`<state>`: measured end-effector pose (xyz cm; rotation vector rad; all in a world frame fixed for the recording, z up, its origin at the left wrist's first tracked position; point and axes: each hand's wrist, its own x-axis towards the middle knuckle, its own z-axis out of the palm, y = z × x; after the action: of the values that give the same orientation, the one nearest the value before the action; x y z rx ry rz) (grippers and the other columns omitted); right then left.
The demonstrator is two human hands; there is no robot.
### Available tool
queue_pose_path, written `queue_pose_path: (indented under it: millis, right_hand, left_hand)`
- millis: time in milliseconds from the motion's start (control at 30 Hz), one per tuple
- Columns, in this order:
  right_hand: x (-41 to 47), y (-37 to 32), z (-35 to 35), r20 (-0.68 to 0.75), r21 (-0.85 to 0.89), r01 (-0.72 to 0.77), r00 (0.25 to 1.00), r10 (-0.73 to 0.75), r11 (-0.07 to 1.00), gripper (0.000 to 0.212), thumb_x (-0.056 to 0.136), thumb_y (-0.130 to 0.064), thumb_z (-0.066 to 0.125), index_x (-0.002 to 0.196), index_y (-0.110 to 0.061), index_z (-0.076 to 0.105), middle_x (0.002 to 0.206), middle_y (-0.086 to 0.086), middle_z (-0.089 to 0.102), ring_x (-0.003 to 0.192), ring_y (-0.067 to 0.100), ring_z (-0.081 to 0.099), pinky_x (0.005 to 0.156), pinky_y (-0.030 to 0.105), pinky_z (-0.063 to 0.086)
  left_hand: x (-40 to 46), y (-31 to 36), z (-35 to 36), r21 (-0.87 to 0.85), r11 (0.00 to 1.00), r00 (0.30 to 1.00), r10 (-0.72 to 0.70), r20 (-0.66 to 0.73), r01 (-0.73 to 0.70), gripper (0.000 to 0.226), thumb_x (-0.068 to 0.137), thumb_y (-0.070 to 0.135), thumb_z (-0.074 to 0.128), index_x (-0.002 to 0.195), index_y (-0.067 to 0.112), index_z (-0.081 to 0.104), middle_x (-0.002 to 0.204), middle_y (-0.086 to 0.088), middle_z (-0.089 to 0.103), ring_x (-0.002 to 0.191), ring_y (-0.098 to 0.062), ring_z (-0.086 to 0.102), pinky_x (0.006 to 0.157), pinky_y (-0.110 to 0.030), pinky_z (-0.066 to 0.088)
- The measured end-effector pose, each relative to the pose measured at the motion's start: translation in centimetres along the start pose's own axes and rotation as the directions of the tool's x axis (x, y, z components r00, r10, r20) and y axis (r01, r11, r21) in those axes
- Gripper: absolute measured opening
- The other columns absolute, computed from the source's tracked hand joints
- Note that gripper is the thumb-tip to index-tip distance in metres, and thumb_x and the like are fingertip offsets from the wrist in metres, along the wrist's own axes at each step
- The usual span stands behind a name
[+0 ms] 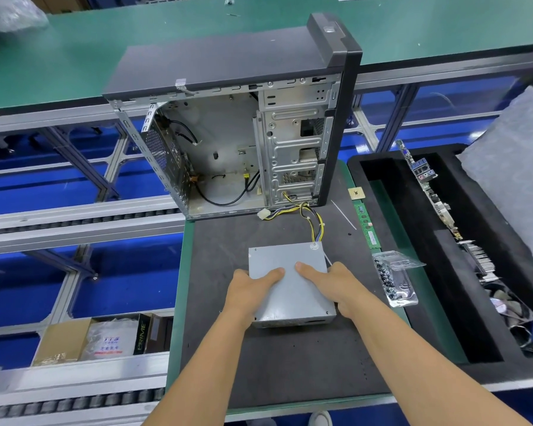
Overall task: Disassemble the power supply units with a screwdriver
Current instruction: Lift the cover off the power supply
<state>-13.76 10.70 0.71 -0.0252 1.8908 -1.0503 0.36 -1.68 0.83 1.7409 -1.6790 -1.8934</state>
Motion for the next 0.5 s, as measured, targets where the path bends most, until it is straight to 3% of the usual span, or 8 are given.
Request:
queue_pose_path:
  millis: [133,300,500]
  right_hand:
    - [-0.2,-0.2,0.4,-0.065,-0.074,0.007,0.998,-0.011,0.997,0.084,0.069,-0.064,0.077,0.122,-0.008,0.045,0.115,0.004,0.060,0.097,0.023,0.065,0.082,0.041,0.057]
    - [-0.8,-0.9,0.5,-0.117,-0.247,0.061,0.989,-0.092,0.967,0.071,0.077,-0.069,0.065,0.113,-0.014,0.039,0.102,-0.004,0.049,0.083,0.012,0.054,0.057,0.029,0.041]
    - [-1.1,-1.1,0.7,-0.143,-0.318,0.138,0.971,-0.191,0.938,0.061,0.086,-0.064,0.060,0.109,-0.011,0.039,0.111,0.004,0.052,0.094,0.025,0.056,0.064,0.034,0.042]
  left_hand:
    - [-0.1,0.0,0.2,0.030,1.000,1.000,0.001,-0.016,0.000,0.065,0.067,0.055,0.085,0.102,0.020,0.044,0.105,0.004,0.063,0.089,-0.014,0.066,0.061,-0.030,0.050]
    - [-0.2,0.3,0.7,0.040,0.998,0.997,0.059,-0.058,-0.057,0.061,0.071,0.059,0.080,0.099,0.022,0.041,0.104,0.007,0.059,0.089,-0.010,0.062,0.061,-0.029,0.047]
    - [-0.8,-0.3,1.1,0.091,0.992,0.991,0.100,-0.091,-0.092,0.062,0.079,0.062,0.072,0.110,0.020,0.040,0.101,0.011,0.056,0.087,-0.005,0.057,0.062,-0.028,0.043]
